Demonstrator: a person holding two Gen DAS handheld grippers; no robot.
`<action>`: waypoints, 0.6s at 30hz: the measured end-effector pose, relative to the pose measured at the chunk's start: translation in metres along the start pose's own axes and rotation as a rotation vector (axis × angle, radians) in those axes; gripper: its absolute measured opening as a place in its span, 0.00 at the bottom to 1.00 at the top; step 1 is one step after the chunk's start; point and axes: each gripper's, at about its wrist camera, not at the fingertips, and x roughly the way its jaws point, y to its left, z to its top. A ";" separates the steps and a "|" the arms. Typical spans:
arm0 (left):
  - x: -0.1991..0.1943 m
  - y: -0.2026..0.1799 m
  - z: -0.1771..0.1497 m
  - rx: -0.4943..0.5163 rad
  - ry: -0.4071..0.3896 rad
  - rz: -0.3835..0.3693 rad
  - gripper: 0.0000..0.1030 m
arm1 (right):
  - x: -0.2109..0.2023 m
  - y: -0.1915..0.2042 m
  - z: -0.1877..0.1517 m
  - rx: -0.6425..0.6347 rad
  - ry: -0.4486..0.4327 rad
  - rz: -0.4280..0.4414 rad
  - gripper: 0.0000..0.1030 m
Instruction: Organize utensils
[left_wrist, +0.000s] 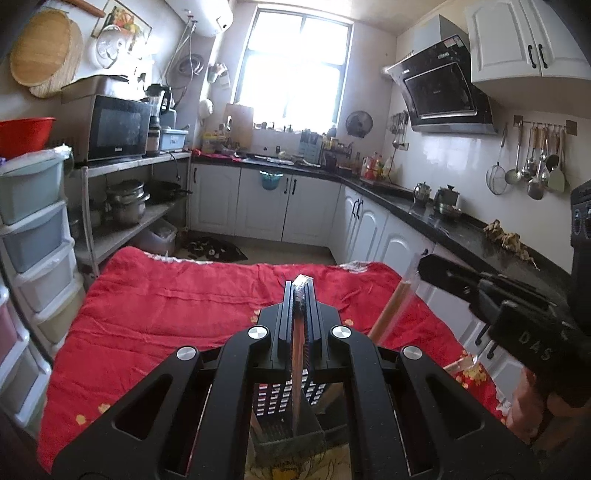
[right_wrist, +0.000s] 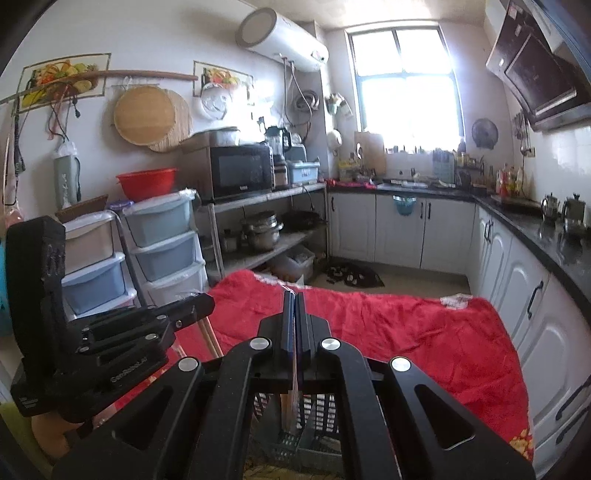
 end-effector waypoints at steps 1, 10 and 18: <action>0.001 0.000 0.000 0.000 0.006 -0.002 0.02 | 0.003 -0.001 -0.002 0.001 0.010 -0.004 0.01; 0.006 0.004 -0.007 -0.009 0.046 0.001 0.16 | 0.009 -0.012 -0.013 0.047 0.061 -0.013 0.15; -0.006 0.005 -0.005 -0.023 0.026 -0.006 0.48 | -0.007 -0.014 -0.013 0.046 0.046 -0.021 0.34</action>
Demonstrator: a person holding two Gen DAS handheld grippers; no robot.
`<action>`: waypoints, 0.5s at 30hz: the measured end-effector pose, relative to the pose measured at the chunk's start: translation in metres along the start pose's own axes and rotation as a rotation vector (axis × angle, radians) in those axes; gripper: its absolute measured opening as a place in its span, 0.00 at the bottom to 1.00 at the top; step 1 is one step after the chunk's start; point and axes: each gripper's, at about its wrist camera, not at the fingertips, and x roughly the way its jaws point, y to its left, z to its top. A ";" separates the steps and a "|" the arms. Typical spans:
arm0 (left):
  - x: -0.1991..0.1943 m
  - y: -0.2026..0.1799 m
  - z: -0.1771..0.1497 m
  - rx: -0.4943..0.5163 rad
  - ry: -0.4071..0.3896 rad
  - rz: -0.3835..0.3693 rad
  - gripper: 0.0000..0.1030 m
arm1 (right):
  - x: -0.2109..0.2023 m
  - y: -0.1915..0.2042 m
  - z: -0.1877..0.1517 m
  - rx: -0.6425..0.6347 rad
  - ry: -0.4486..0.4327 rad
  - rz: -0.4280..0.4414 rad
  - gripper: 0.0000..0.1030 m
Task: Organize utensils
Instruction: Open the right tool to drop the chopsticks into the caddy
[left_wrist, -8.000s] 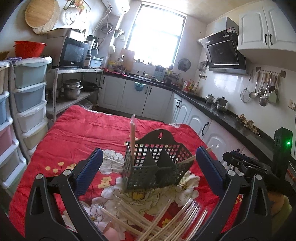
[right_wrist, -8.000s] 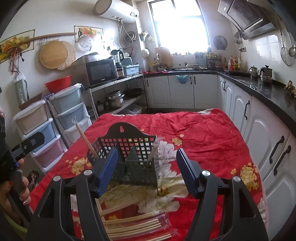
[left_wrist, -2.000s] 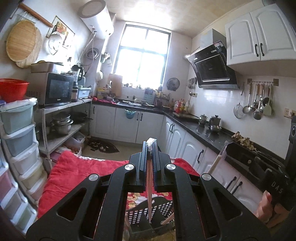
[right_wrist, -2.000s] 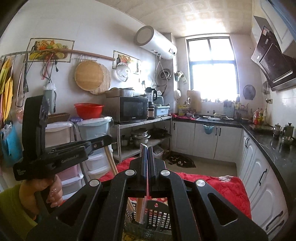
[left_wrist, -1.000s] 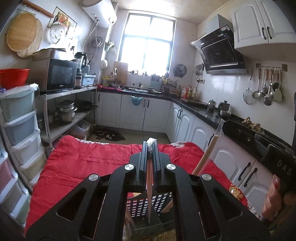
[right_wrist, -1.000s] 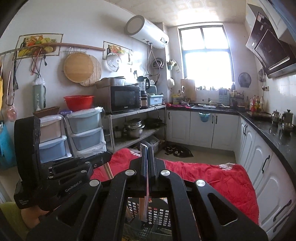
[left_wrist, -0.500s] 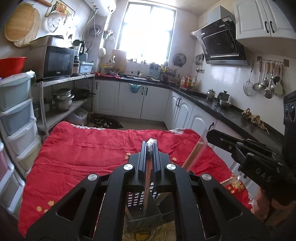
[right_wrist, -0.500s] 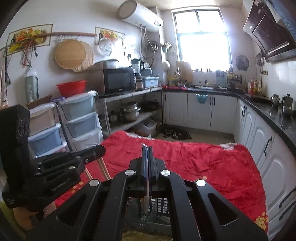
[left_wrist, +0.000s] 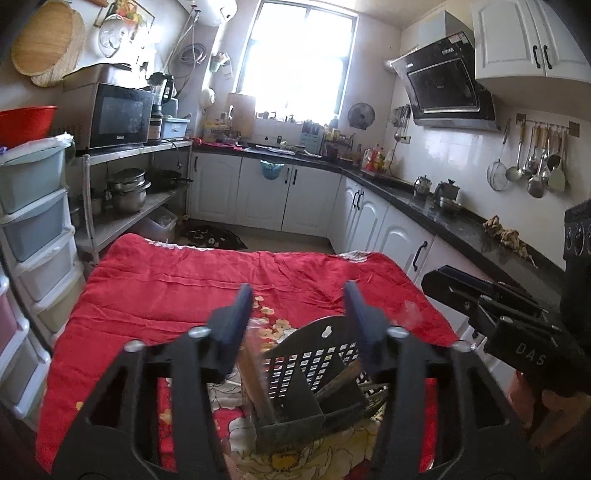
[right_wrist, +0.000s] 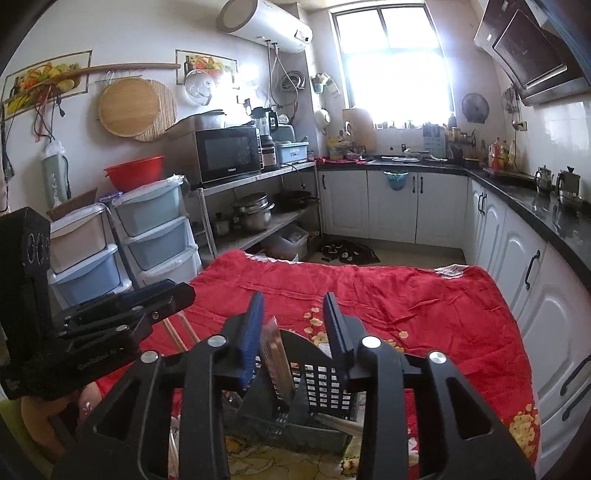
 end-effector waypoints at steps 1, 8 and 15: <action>-0.003 0.000 0.001 -0.003 -0.005 -0.005 0.54 | -0.003 0.000 0.000 -0.001 -0.002 0.001 0.34; -0.028 0.002 0.008 -0.029 -0.051 -0.009 0.85 | -0.023 -0.004 0.000 0.013 -0.027 0.000 0.47; -0.056 0.002 0.011 -0.042 -0.104 -0.002 0.90 | -0.042 -0.004 -0.004 0.003 -0.035 -0.007 0.54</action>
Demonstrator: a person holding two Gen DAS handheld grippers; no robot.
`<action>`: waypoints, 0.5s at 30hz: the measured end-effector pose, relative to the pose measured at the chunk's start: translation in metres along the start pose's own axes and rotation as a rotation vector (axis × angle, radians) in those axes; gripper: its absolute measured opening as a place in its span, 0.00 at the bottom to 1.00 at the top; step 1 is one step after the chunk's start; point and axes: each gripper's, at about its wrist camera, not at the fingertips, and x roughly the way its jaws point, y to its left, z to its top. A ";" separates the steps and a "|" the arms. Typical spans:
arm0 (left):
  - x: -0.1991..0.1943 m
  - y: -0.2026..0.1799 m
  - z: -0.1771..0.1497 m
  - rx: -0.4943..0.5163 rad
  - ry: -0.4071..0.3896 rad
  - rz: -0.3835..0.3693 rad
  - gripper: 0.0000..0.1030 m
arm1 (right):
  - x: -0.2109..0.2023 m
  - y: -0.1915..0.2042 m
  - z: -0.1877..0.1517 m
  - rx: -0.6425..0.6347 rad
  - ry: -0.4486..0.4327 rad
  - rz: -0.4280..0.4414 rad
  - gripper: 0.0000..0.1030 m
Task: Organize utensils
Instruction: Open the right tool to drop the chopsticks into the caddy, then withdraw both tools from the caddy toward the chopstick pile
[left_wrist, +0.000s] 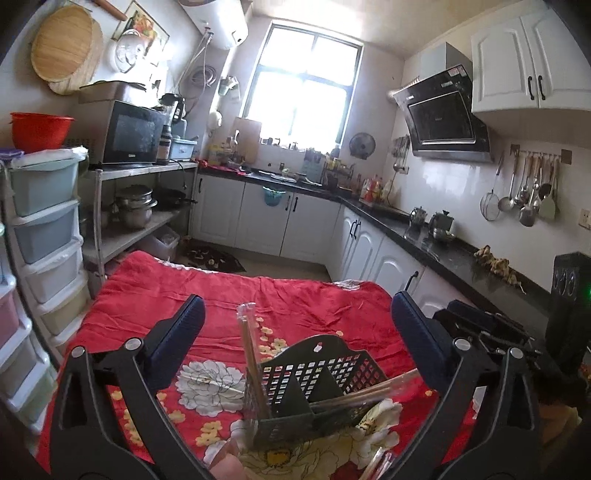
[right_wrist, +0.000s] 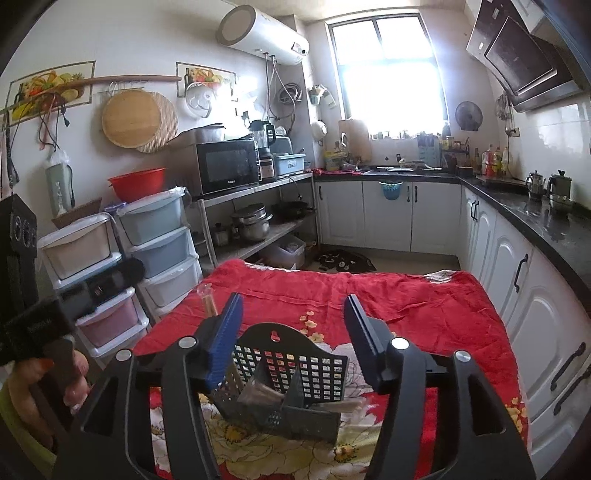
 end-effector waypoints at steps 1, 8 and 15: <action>-0.002 0.000 0.000 -0.003 0.000 0.000 0.90 | -0.002 0.001 -0.001 -0.004 0.001 -0.004 0.54; -0.017 0.002 -0.010 -0.012 0.005 -0.002 0.90 | -0.014 0.003 -0.015 -0.012 0.014 -0.008 0.59; -0.026 0.007 -0.017 -0.021 0.013 0.009 0.90 | -0.023 0.007 -0.024 -0.011 0.018 0.000 0.59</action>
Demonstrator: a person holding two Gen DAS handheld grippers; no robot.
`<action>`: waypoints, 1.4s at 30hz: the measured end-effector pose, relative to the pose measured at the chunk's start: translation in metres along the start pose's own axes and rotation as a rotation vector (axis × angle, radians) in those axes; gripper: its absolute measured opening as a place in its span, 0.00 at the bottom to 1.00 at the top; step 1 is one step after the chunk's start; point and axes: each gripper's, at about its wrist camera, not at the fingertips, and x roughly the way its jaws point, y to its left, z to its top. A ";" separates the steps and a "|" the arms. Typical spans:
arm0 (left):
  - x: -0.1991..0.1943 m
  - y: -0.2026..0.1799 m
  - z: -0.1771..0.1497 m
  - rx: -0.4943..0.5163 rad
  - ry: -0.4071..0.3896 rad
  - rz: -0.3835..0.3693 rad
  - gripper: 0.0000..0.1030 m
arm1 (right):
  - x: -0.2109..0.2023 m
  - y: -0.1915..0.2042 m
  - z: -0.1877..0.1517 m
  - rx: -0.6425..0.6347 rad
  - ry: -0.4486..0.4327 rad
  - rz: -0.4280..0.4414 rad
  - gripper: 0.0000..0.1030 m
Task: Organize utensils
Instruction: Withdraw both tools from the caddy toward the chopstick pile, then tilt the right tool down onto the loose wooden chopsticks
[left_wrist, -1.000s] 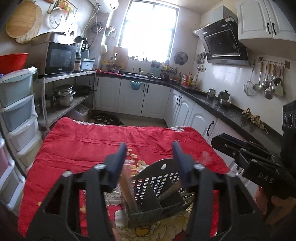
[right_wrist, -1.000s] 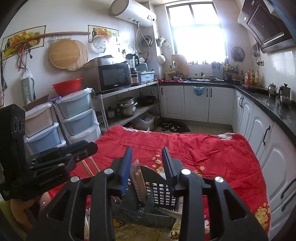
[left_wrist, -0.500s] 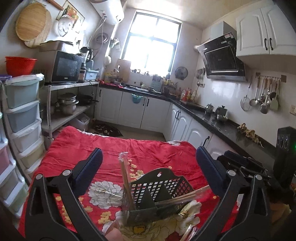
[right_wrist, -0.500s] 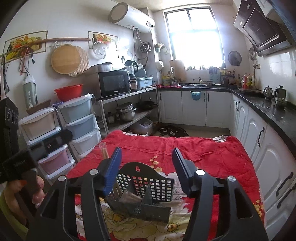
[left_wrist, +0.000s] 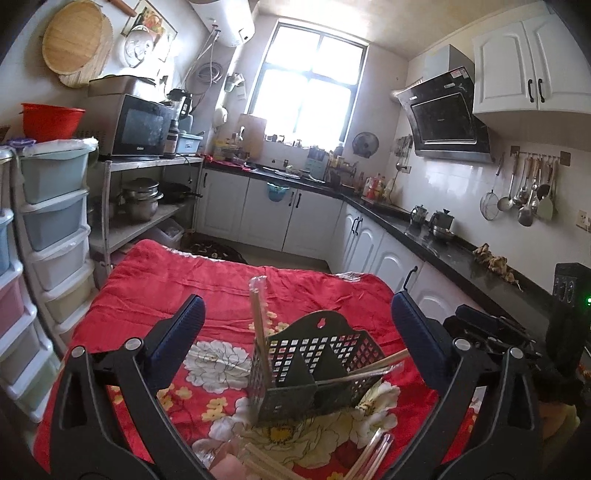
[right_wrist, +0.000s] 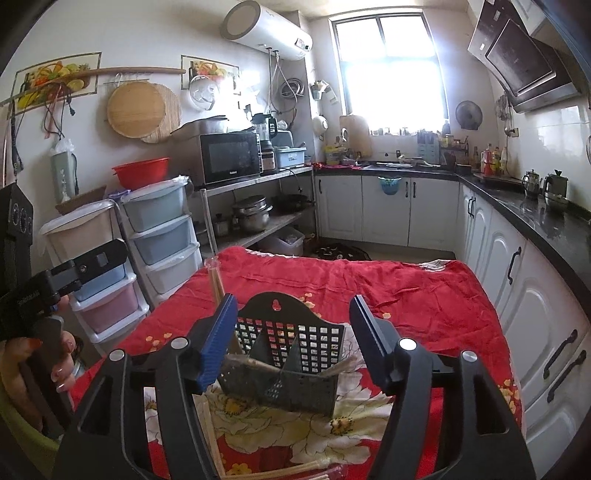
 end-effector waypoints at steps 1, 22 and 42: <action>-0.002 0.001 -0.002 -0.003 0.000 0.001 0.90 | -0.002 0.000 -0.001 0.002 0.000 0.002 0.59; -0.006 0.015 -0.051 0.003 0.088 0.058 0.90 | -0.004 0.016 -0.048 0.005 0.092 0.024 0.60; -0.001 0.029 -0.088 -0.033 0.165 0.096 0.90 | 0.003 0.025 -0.083 0.013 0.176 0.027 0.60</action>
